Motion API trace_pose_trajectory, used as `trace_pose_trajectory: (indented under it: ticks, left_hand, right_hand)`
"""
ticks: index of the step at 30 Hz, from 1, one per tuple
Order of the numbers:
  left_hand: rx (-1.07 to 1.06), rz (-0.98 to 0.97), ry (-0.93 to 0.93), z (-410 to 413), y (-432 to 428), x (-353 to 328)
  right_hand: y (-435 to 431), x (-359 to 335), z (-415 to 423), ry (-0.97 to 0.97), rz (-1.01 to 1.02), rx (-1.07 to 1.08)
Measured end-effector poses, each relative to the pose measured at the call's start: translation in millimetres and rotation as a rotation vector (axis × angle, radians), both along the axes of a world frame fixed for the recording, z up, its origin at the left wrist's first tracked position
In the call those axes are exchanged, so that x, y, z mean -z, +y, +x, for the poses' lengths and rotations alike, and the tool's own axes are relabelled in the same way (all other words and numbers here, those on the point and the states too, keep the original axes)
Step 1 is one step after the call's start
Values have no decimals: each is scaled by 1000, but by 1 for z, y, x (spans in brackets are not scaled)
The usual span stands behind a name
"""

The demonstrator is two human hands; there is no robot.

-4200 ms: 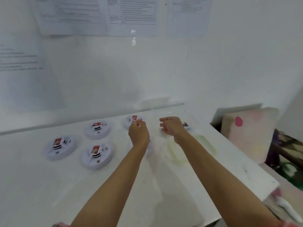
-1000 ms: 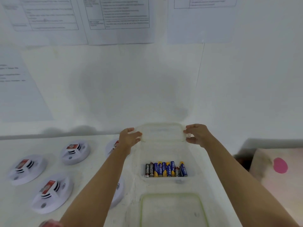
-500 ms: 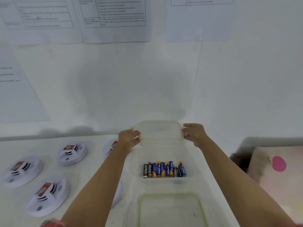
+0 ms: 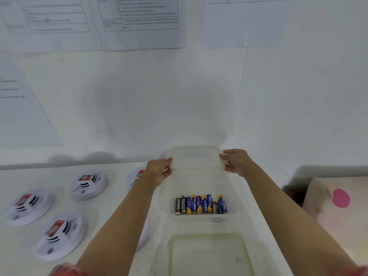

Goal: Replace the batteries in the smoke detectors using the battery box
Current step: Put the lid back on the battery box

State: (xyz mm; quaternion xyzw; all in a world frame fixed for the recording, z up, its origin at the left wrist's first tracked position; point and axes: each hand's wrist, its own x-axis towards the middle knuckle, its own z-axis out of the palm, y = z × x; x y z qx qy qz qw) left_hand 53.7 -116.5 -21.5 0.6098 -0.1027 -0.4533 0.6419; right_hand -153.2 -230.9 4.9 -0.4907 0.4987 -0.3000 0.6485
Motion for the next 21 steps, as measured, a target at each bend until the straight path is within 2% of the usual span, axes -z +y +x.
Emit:
trace_pose_trajectory:
  ticks: [3,10,18,21]
  left_hand:
    - [-19,8,22,-1,1,-2]
    - [-59,10,62,-4,3,-4]
    - [-109,32,-21,-6,2,-6]
    - [-138,23,1,-5,0,-4]
  right_hand:
    - [1,1,2,-23,20,35]
    - [2,4,4,-13,-70,171]
    - [1,4,1,-32,-52,136]
    - [2,2,0,-9,-16,76]
